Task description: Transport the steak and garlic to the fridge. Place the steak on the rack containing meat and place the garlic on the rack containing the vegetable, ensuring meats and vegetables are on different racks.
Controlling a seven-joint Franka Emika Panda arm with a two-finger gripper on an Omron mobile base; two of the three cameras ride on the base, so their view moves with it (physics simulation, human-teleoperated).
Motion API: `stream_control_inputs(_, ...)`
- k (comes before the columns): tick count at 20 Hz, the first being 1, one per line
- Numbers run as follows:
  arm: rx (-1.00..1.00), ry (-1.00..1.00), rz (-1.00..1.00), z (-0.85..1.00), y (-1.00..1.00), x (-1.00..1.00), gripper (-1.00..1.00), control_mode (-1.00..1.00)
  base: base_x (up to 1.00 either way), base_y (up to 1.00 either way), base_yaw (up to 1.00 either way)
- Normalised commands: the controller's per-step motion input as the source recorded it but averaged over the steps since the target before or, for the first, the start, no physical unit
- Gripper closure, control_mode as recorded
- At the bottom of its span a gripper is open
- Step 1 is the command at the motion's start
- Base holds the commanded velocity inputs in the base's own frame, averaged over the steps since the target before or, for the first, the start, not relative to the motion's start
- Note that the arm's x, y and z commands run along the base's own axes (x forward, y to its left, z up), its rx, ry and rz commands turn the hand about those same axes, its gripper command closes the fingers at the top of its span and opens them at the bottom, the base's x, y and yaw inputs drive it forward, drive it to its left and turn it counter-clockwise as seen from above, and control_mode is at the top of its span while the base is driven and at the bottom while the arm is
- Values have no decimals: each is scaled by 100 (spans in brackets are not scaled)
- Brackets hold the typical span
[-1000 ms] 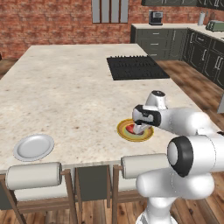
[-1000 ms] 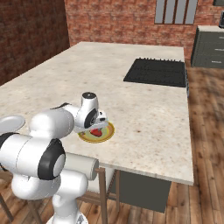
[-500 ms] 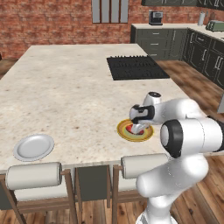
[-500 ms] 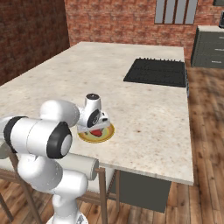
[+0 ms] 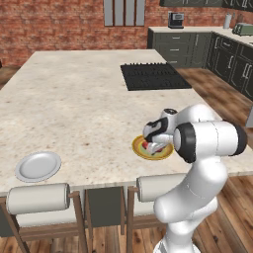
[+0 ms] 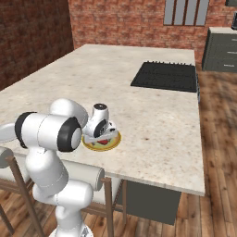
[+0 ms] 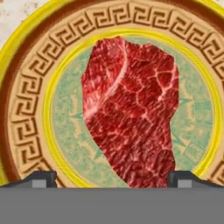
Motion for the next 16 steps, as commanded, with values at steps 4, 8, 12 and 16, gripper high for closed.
stream_control_inputs(4,0,0,4,-21,0,39,-100,-100,0,0,0)
stream_control_inputs(8,1,0,4,-32,0,38,-100,-100,0,0,0)
stream_control_inputs(12,0,0,3,-18,-6,18,-100,-100,0,0,0)
stream_control_inputs(16,0,0,1,-5,0,2,-100,-100,0,0,0)
